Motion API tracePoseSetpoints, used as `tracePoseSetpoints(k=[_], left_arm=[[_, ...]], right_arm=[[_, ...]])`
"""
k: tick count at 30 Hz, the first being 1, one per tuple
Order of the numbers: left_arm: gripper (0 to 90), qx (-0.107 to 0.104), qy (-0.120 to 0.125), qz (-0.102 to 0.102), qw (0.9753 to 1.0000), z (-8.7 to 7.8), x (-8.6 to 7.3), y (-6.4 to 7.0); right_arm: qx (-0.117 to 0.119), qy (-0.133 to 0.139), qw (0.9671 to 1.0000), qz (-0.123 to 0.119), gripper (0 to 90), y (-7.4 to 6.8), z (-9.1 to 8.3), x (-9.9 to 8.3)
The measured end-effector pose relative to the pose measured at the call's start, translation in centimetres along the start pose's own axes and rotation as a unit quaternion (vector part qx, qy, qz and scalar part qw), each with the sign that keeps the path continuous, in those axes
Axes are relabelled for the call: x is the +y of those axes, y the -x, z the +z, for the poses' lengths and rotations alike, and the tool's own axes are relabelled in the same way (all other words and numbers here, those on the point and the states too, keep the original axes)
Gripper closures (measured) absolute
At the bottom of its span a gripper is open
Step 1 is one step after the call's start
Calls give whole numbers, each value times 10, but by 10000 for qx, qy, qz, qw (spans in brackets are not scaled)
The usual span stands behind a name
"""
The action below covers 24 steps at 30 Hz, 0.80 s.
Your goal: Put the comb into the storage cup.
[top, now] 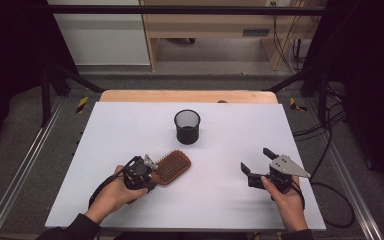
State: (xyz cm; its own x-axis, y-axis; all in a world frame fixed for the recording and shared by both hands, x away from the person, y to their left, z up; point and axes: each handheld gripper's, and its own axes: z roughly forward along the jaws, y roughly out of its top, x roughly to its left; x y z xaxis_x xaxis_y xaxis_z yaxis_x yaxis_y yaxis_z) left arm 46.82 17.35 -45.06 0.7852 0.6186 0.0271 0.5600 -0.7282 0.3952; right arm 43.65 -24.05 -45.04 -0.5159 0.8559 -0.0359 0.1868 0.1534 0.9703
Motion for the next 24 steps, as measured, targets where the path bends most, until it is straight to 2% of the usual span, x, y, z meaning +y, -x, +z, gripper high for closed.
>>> tracePoseSetpoints(k=[5,12,15,17,18,21,24], left_arm=[[696,84,-74,98,9999,1,2,4],[727,276,-300,241,9989,2,9,11],[728,240,-283,227,9991,2,8,10],[728,215,-79,235,9995,1,2,9],[729,213,41,161,9996,1,0,10],[729,259,174,180,9993,0,-3,11],[729,337,468,158,9982,-2,-7,12]], right_arm=[[5,-4,10000,-9,54,0,1,0],[20,-20,10000,-30,54,-1,1,0],[33,-31,10000,-46,54,-2,1,0],[28,-23,10000,-37,54,-2,0,0],[25,-11,10000,-34,54,-2,0,0],[9,1,10000,-13,54,-1,-1,0],[7,3,10000,2,54,-1,0,0]])
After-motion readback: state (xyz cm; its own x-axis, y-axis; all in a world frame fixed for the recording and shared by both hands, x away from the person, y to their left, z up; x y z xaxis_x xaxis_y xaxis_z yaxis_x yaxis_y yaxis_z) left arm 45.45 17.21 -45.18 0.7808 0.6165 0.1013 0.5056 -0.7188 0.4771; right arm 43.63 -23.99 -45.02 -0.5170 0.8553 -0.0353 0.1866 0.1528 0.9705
